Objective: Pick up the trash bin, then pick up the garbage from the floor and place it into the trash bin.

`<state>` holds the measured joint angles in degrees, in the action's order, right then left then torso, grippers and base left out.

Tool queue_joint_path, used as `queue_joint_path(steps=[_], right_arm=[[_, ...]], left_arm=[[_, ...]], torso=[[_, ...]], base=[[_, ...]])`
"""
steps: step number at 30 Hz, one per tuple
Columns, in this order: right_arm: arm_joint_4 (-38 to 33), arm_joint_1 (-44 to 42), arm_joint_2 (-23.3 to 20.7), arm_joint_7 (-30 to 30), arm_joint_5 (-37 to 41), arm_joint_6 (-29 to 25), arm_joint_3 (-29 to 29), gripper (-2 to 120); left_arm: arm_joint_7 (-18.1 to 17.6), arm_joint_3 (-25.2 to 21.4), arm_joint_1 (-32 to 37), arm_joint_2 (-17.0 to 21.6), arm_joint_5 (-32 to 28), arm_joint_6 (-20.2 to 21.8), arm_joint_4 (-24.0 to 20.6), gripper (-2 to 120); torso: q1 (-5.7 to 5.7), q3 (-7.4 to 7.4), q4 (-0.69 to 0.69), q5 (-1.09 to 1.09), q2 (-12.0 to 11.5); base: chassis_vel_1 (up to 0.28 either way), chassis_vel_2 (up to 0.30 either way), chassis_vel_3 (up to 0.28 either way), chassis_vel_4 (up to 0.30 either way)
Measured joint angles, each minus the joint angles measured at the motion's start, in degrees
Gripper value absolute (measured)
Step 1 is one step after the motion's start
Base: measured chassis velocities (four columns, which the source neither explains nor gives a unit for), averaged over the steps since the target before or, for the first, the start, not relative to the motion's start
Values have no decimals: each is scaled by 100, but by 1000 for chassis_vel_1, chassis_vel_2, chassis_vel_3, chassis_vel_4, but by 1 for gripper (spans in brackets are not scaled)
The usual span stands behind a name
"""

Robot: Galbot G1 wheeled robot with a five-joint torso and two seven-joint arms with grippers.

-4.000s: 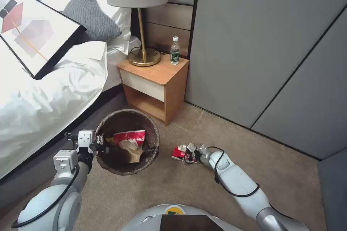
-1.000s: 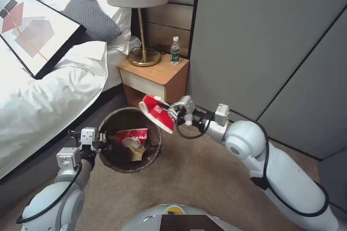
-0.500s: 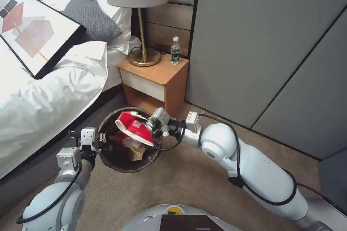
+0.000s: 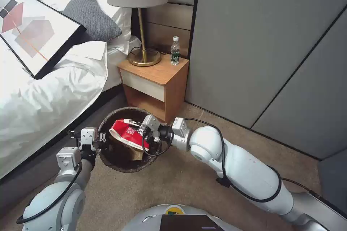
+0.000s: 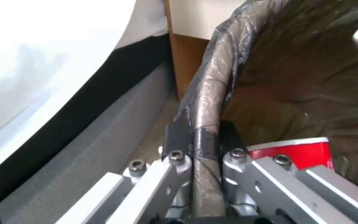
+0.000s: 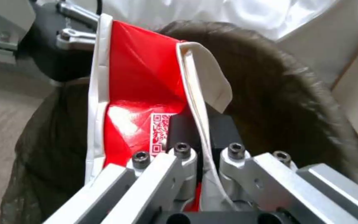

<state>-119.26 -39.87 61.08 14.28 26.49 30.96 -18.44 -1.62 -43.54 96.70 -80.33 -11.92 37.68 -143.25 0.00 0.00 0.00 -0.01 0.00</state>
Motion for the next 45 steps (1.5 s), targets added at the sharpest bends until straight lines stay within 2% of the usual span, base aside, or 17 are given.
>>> queue_joint_path(steps=[3,5,12,14,18,21,23,24,27,33,35,37,43,45], right_arm=[[68,61,72,-34,-30,6,-135,14],[87,77,94,-45,-42,5,-163,17],[171,198,207,-122,-60,4,-267,45],[177,207,207,-123,-60,3,-267,49],[179,223,205,-138,-60,-1,-264,68],[175,224,200,-163,-59,-5,-249,74],[127,223,156,-179,-41,-7,-183,86],[127,223,156,-179,-41,-7,-183,86],[-42,192,29,-192,38,-7,-7,98],[-355,44,-219,-195,130,-10,396,100],[-613,-213,-406,-228,201,-48,829,100],[-656,-265,-438,-262,211,-65,894,100],[-1018,-1015,-617,-1347,443,-248,1580,100],[-1038,-1145,-612,-1450,447,-283,1700,100]], left_arm=[[0,-11,0,-2,-6,0,0,3],[-1,-11,-2,-1,-8,0,0,3],[1,-7,-15,-5,-19,5,0,3],[2,-7,-14,-5,-19,5,0,3],[5,-5,-18,6,-27,5,0,3],[5,-3,-19,11,-31,5,0,3],[6,0,-19,20,-39,5,0,3],[6,0,-19,20,-39,5,0,3],[7,3,-26,26,-43,5,0,3],[7,6,-25,29,-43,5,0,3],[8,3,-20,24,-43,5,0,3],[8,0,-19,25,-43,4,0,3],[13,-22,-10,48,-81,-8,0,3],[12,-26,-6,50,-86,-8,0,3]], torso=[[0,0,-1,0,0],[0,0,0,0,0],[0,0,0,0,0],[0,0,0,0,0],[0,0,0,0,0],[0,0,0,1,0],[0,0,0,1,0],[0,0,0,1,0],[0,0,0,1,0],[0,0,0,1,0],[0,0,-1,2,0],[0,0,-2,2,0],[0,0,1,2,0],[0,0,0,2,0]], base=[[0,0,0,0],[0,0,0,0],[0,0,0,0],[0,0,0,0],[0,0,0,0],[0,0,0,0],[0,0,0,0],[0,0,0,0],[0,0,0,0],[0,0,0,0],[0,0,0,0],[0,0,0,0],[0,0,0,0],[0,0,0,0]])
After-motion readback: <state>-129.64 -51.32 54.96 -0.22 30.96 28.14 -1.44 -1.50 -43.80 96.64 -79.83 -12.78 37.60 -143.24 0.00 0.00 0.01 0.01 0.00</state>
